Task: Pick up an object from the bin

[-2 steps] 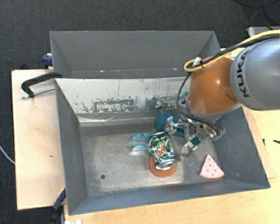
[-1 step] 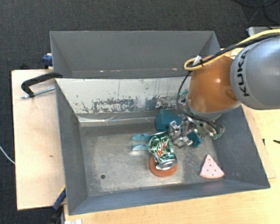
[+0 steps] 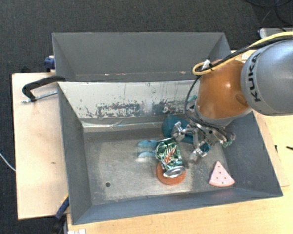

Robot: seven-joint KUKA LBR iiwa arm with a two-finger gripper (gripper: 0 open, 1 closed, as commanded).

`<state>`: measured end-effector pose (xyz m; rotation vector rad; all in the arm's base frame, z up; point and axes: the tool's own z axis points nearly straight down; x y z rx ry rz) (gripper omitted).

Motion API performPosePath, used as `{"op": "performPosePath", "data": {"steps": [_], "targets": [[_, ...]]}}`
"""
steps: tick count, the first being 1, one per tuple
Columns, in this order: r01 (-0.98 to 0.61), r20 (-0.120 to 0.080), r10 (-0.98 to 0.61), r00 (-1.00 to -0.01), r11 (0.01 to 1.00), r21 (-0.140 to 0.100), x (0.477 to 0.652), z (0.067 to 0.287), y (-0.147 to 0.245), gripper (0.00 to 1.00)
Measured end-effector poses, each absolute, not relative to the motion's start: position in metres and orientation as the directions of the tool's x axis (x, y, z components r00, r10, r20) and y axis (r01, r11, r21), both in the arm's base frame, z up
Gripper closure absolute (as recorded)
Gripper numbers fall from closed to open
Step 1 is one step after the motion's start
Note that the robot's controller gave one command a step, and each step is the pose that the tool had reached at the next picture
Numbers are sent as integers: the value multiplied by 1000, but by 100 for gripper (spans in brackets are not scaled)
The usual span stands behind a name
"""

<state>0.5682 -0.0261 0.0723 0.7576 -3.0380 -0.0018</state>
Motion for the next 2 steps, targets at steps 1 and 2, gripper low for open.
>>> {"op": "performPosePath", "data": {"steps": [1, 2], "targets": [[-469, 0, -469, -883, 883, -1, 571, 75, -26, 100], [-469, 10, -469, -883, 883, 4, 568, 72, -26, 0]]}}
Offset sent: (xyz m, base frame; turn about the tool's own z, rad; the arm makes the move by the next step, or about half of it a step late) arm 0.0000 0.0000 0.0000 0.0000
